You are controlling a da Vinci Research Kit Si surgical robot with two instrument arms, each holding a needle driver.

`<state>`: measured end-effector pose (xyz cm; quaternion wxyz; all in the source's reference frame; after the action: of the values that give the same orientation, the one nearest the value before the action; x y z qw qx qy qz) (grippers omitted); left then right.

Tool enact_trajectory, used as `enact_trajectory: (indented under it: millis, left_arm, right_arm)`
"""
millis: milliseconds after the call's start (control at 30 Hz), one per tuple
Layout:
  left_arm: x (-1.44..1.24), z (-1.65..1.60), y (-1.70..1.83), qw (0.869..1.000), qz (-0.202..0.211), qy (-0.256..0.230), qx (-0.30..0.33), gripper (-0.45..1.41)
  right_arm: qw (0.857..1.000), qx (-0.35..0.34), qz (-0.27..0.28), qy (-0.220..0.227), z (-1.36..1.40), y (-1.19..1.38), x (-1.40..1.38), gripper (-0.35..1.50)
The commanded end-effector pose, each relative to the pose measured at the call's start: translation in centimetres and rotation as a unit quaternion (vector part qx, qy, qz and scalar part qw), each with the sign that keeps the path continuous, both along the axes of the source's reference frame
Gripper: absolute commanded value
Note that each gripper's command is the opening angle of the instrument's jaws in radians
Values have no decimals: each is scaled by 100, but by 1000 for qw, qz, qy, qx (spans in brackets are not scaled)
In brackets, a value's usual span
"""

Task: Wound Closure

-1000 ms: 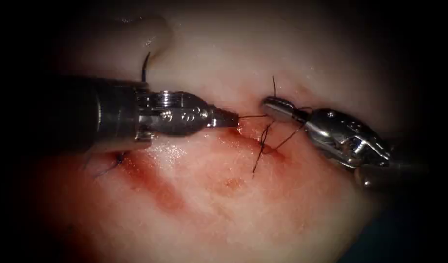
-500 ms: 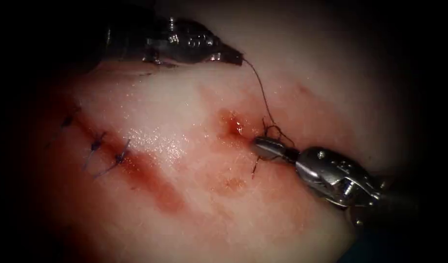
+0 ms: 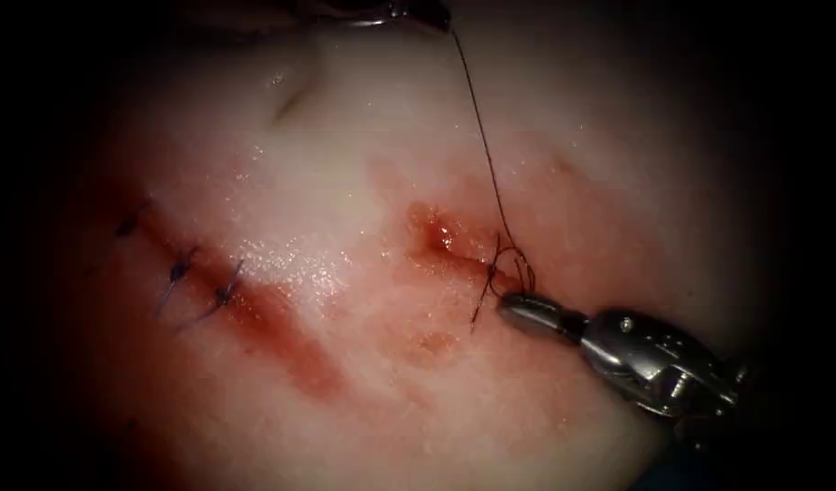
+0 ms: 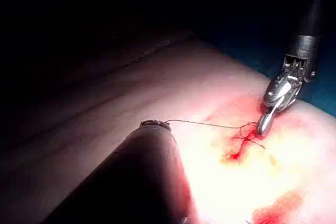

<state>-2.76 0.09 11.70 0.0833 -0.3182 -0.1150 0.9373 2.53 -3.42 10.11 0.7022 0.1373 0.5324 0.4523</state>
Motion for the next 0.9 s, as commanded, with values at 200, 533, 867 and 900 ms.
enact_trajectory:
  millis: [200, 533, 867, 900]
  left_arm:
    - [-10, 5, 17, 1000, -12, 2, 1, -45]
    - [-27, 17, 41, 1000, -15, 7, -9, -45]
    - [-41, 36, 54, 999, -20, 15, -20, -45]
    - [-42, 37, 56, 999, -21, 16, -21, -45]
  right_arm:
    - [1000, 3, -20, 14, -4, -17, 19, -35]
    - [999, 6, -39, 23, -15, -35, 41, -35]
    - [998, 5, -51, 22, -14, -52, 45, -35]
    - [998, 5, -52, 21, -14, -55, 46, -35]
